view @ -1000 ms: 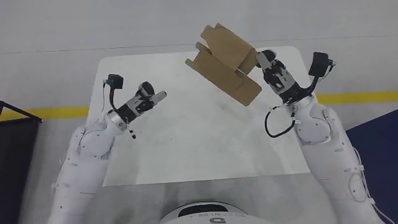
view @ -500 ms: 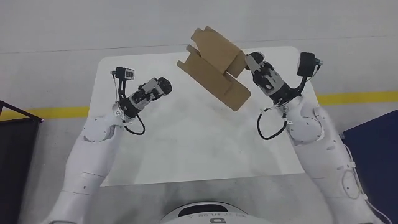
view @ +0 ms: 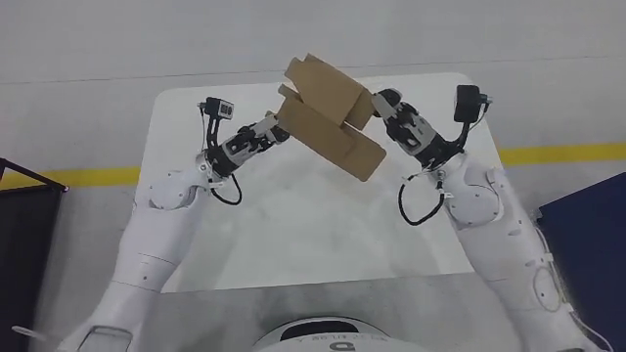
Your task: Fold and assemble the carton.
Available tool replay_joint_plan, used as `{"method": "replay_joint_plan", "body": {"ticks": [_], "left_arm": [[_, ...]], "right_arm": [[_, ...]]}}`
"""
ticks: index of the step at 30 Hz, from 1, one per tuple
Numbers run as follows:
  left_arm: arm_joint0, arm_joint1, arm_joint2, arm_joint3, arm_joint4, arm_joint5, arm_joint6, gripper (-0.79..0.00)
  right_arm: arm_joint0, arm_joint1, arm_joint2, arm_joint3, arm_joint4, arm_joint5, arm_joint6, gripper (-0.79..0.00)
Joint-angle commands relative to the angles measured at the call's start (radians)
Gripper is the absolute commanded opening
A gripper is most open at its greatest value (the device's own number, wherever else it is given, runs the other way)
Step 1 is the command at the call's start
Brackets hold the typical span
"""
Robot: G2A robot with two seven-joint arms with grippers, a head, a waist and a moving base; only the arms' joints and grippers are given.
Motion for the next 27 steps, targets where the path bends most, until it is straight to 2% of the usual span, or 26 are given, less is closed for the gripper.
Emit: {"method": "replay_joint_plan", "body": {"ticks": [1, 3, 7, 12, 13, 14, 15, 16, 27], "left_arm": [[-0.004, -0.001, 0.002, 0.002, -0.002, -0.003, -0.002, -0.486], [-0.007, -0.001, 0.005, 0.002, -0.002, -0.003, -0.003, -0.551], [-0.011, -0.003, 0.012, -0.003, 0.003, -0.007, -0.005, -0.779], [-0.015, -0.004, 0.015, -0.004, 0.019, -0.011, 0.006, -0.785], [-0.015, -0.004, 0.016, -0.005, 0.026, -0.014, 0.011, -0.785], [-0.016, -0.004, 0.015, -0.006, 0.034, -0.018, 0.016, -0.785], [-0.016, -0.004, 0.015, -0.009, 0.04, -0.023, 0.022, -0.785], [-0.016, -0.004, 0.014, -0.012, 0.043, -0.028, 0.027, -0.785], [-0.009, -0.004, -0.007, -0.02, 0.016, -0.064, 0.051, -0.785]], "right_arm": [[-0.002, 0.0, 0.002, -0.001, 0.002, -0.002, 0.002, -0.785], [-0.002, 0.0, 0.003, -0.001, 0.004, -0.003, 0.006, -0.785], [-0.002, -0.001, 0.007, 0.004, 0.013, -0.006, 0.013, -0.785], [-0.003, -0.002, 0.014, 0.008, 0.022, -0.006, 0.015, -0.785], [-0.005, -0.002, 0.016, 0.008, 0.024, -0.007, 0.014, -0.748], [-0.007, -0.002, 0.019, 0.008, 0.026, -0.007, 0.013, -0.453], [-0.009, -0.001, 0.023, 0.006, 0.026, -0.006, 0.012, -0.099], [-0.012, -0.001, 0.027, 0.005, 0.027, -0.006, 0.01, 0.0], [-0.095, 0.005, 0.132, -0.058, -0.02, -0.059, -0.074, 0.0]]}}
